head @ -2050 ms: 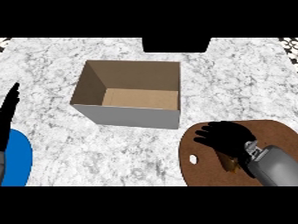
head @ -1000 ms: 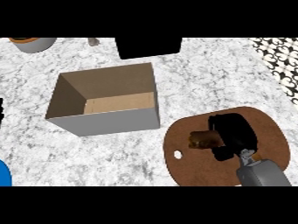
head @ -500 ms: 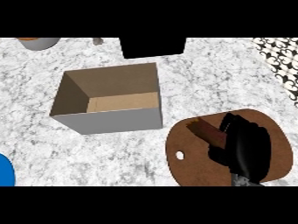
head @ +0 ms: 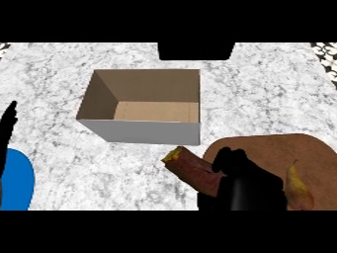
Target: Pick the sweet potato from the cutting board and place it in the cardboard box
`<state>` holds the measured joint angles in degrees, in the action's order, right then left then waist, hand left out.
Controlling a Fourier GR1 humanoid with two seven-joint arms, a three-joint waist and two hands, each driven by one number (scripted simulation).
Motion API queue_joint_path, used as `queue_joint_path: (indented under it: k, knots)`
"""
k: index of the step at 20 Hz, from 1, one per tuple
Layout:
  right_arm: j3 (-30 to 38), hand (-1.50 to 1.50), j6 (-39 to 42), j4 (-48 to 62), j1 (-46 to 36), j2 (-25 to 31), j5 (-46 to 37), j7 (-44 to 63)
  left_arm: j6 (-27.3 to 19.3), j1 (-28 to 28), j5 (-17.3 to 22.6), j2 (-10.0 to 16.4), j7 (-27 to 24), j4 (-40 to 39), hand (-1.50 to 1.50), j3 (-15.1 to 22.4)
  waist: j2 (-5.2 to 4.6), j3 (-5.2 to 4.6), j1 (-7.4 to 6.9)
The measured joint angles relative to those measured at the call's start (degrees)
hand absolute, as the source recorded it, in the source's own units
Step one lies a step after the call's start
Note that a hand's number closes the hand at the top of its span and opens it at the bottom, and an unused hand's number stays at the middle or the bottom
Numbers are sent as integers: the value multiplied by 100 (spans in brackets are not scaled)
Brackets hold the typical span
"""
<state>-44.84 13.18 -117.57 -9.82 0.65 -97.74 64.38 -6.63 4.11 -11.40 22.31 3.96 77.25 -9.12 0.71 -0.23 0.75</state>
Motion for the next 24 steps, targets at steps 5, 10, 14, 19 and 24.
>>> queue_joint_path:
  k: [5, 10, 14, 19, 24]
  knots:
    - [-32, 150, -183, 343, -932, 11, 475, 412, 44, 189, -32, -78, 11, -17, 0, 114, -65, 6, -201]
    - [546, 150, -404, 885, -1824, 11, 1069, 516, 20, 385, -116, -135, 78, -65, 0, 204, -103, 10, -303]
    - [1118, 150, -687, 1429, -2393, 7, 1530, 541, 11, 450, -163, -185, 53, -81, 0, 268, -128, 13, -397]
    - [1903, 150, -1060, 2383, -3133, -4, 2145, 395, 26, 539, -193, -186, 6, -155, 0, 285, -156, 16, -455]
    - [2374, 150, -1576, 3603, -3623, -14, 2520, 271, 83, 639, -171, -163, -19, -238, 0, 262, -179, 17, -492]
